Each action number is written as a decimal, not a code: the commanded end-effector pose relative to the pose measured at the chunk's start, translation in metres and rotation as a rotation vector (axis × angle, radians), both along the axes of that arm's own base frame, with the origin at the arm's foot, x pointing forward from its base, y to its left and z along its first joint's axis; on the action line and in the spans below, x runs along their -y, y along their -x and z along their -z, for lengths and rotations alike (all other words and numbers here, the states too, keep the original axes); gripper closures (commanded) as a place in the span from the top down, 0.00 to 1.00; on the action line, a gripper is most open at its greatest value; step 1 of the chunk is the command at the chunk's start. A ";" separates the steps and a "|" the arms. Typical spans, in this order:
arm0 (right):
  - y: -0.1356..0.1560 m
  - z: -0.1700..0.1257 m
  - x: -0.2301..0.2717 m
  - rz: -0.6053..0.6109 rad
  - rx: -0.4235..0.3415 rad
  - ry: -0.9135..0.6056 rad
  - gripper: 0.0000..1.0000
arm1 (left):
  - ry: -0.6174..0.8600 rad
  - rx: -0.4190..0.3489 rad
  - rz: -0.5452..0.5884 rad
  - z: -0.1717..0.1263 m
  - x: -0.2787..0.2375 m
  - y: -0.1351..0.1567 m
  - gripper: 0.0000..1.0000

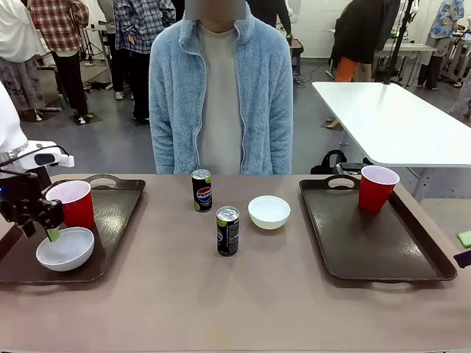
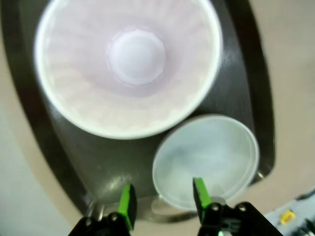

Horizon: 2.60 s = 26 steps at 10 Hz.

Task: Prepare tableware on both trays.
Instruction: Pick up a Picnic Bowl from the table and place it on a Handle tray.

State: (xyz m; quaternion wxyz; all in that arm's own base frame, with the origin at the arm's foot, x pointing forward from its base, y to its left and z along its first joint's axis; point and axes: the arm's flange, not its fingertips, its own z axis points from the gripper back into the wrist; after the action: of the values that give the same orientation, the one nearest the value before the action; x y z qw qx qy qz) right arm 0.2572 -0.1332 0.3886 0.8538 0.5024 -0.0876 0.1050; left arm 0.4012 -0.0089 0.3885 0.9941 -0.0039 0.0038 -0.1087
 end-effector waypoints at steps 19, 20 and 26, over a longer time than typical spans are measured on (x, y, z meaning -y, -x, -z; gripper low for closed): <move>-0.009 -0.057 -0.071 0.025 0.027 0.255 1.00 | 0.853 -0.236 -0.088 -0.187 -0.086 -0.015 1.00; -0.025 -0.075 -0.101 0.025 0.043 0.311 1.00 | 0.933 -0.260 -0.114 -0.183 -0.111 -0.020 1.00; -0.119 -0.064 -0.248 0.060 0.080 0.520 1.00 | 1.205 -0.166 -0.131 -0.135 -0.230 -0.010 1.00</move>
State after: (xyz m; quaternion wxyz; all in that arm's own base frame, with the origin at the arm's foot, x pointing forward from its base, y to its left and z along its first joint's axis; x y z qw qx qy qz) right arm 0.3496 0.1072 0.4608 0.9494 0.2612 -0.1101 0.1356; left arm 0.4098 0.2129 0.5189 0.8275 -0.5598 0.0419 -0.0074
